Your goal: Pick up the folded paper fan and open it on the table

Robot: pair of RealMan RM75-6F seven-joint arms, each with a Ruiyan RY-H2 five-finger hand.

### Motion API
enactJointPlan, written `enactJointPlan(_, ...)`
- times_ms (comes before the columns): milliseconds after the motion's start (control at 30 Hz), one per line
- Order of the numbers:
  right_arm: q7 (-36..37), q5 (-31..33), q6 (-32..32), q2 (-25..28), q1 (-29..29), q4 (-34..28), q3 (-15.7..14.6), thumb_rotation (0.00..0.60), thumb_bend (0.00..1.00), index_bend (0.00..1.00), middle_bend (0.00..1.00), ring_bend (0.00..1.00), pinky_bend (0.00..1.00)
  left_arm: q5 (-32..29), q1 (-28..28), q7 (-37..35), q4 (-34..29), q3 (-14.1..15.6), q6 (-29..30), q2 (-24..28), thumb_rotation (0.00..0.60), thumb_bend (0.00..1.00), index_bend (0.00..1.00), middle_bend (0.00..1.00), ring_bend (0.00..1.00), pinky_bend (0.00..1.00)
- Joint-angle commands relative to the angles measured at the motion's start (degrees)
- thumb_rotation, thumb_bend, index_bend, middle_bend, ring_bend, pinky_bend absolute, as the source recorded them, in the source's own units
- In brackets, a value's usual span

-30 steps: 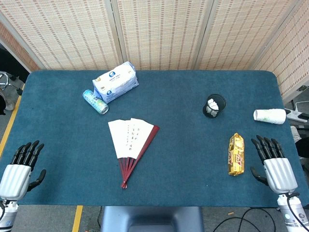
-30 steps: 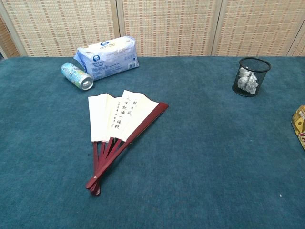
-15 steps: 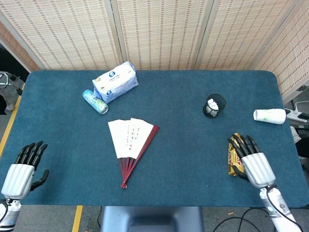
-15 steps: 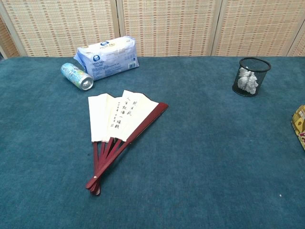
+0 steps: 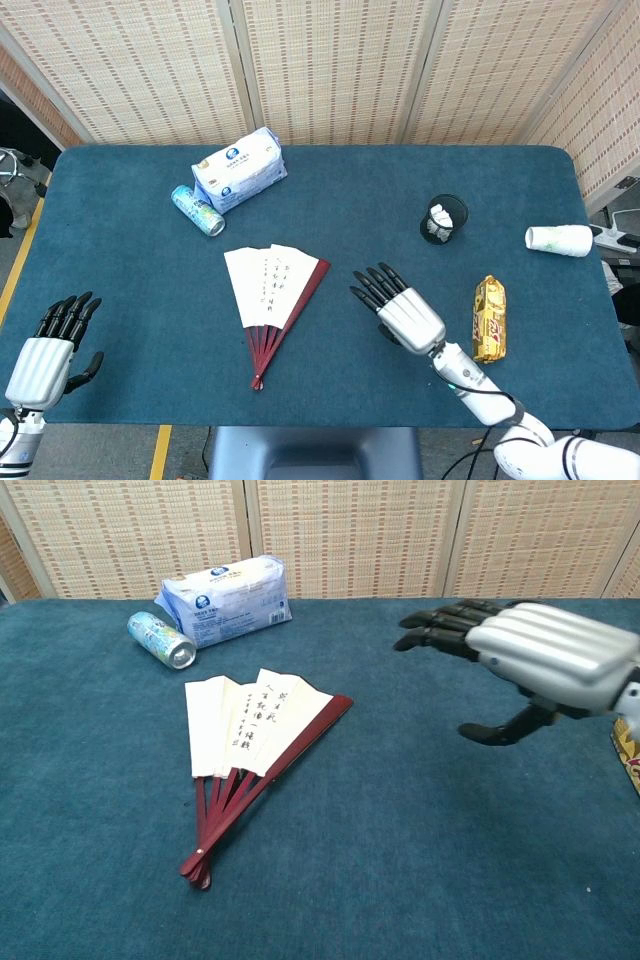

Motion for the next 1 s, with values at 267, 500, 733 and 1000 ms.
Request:
enactJointPlan(267,1.8,2.6,-8.2,-20.1,14.4,20.9,3.3,0.6,0.24,0.25,0.0,0.0,0.0,-1.7,-0.3,-1.1,-0.4,0.2,-1.9,1.1,0.6,0.38,0.0,0.0,0.0,0.09)
enactJointPlan(500,3.1,3.7,-7.3,-26.9,17.2,28.7,2.7,0.6,0.24,0.27,0.0,0.0,0.0,-2.5,-0.6,-1.3,-0.5,-0.1,-2.8,1.4,0.6,0.38,0.0,0.0,0.0,0.09)
enactJointPlan(733,5.1,5.3,-6.9,-31.5,18.5,35.9,2.1,0.6,0.24,0.32,0.0,0.0,0.0,-3.2,-0.5,-1.2,-0.6,-0.3,-2.6,1.5,0.6,0.38,0.0,0.0,0.0,0.1)
enactJointPlan(1000,6.8,7.4,-5.5,-37.7,20.2,44.6,3.0,0.6,0.24,0.36,0.0,0.0,0.0,-3.7,-0.6,-1.3,0.0,-0.3,-3.1,1.3,0.6,0.38,0.0,0.0,0.0,0.1)
